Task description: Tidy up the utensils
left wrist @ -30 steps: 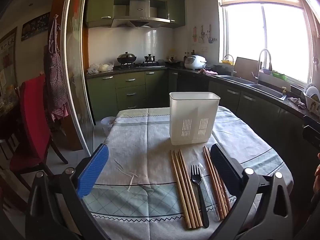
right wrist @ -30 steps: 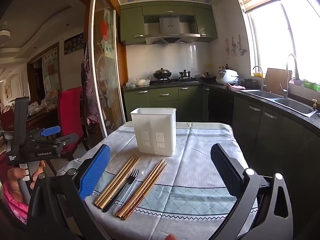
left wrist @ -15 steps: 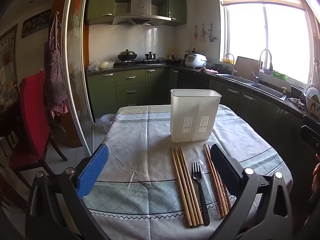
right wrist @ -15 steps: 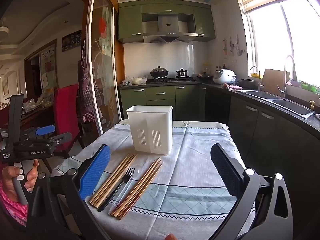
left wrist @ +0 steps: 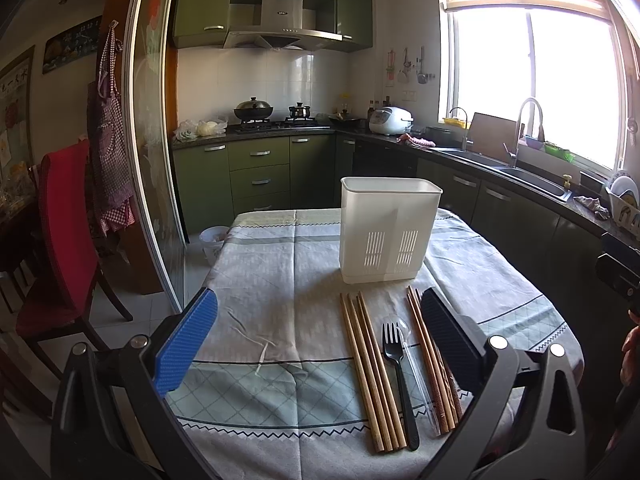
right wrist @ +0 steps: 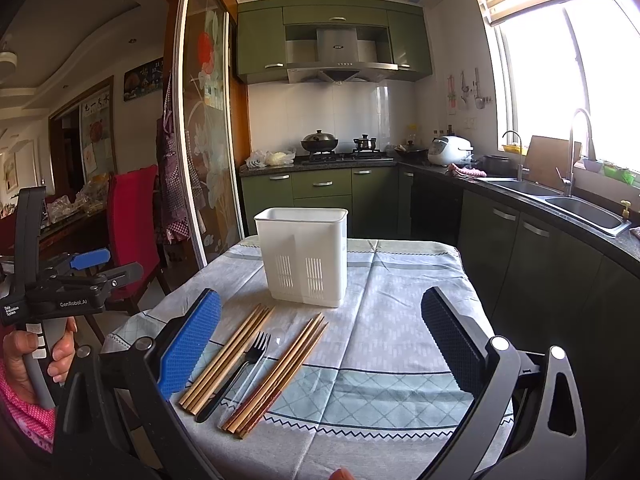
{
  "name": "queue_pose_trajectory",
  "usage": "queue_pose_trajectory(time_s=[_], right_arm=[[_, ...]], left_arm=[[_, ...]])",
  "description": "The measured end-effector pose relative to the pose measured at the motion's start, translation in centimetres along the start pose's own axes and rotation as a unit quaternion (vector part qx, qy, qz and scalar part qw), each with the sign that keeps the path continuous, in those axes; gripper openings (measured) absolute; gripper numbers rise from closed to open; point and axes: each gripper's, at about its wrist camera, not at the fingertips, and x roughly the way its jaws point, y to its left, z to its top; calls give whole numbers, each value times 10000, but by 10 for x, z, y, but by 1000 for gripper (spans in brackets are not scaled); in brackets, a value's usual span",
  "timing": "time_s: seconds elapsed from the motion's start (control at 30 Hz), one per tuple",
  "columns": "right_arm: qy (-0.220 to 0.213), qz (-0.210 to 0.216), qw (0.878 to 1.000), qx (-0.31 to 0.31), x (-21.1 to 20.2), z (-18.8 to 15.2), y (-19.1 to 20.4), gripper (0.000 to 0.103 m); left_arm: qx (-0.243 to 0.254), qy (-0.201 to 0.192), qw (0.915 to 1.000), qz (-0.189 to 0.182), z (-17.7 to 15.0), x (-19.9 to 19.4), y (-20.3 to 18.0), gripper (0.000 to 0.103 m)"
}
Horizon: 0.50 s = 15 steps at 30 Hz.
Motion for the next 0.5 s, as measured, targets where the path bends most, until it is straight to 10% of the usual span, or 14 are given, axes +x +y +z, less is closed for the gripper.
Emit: queue_pose_trajectory(time_s=[0.5], right_arm=[[46, -7, 10000, 7, 1, 0, 1, 99]], left_arm=[[-44, 67, 10000, -56, -5, 0, 0, 97]])
